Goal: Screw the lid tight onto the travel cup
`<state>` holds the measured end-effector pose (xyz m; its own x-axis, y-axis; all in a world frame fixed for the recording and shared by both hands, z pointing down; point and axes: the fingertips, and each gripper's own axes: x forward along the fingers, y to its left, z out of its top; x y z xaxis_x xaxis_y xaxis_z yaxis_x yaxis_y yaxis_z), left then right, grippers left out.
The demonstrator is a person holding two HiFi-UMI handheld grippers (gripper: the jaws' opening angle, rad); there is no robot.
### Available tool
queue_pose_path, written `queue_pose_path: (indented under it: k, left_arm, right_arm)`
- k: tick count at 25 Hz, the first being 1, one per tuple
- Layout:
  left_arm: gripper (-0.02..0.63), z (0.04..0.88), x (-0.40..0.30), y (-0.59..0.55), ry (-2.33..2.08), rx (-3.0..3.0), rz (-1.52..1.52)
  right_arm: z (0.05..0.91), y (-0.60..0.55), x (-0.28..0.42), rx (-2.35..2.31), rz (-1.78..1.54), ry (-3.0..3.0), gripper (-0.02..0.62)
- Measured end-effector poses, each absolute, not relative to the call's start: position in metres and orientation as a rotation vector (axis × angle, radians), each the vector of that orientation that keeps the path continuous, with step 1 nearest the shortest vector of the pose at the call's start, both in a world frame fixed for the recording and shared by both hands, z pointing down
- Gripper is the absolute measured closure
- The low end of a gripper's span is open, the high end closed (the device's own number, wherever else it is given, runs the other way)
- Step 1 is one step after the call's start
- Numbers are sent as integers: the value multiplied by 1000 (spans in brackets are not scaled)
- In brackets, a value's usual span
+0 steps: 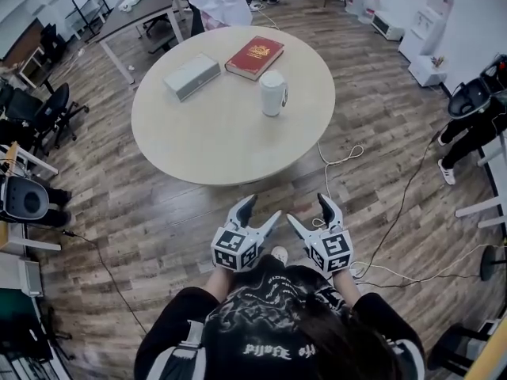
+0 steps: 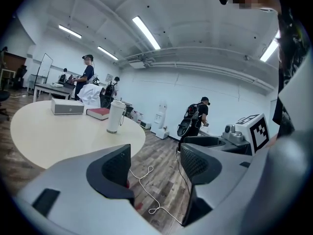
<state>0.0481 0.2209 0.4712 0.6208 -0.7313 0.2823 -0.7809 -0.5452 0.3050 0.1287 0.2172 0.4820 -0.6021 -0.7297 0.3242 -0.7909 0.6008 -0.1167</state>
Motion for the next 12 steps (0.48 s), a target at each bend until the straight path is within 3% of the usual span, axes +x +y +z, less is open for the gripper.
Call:
queue_pose_path:
  k: [12]
  left_arm:
    - [284, 482, 81, 178, -1240, 2434, 225]
  right_arm:
    - [491, 178, 166, 1258, 453, -2592, 194]
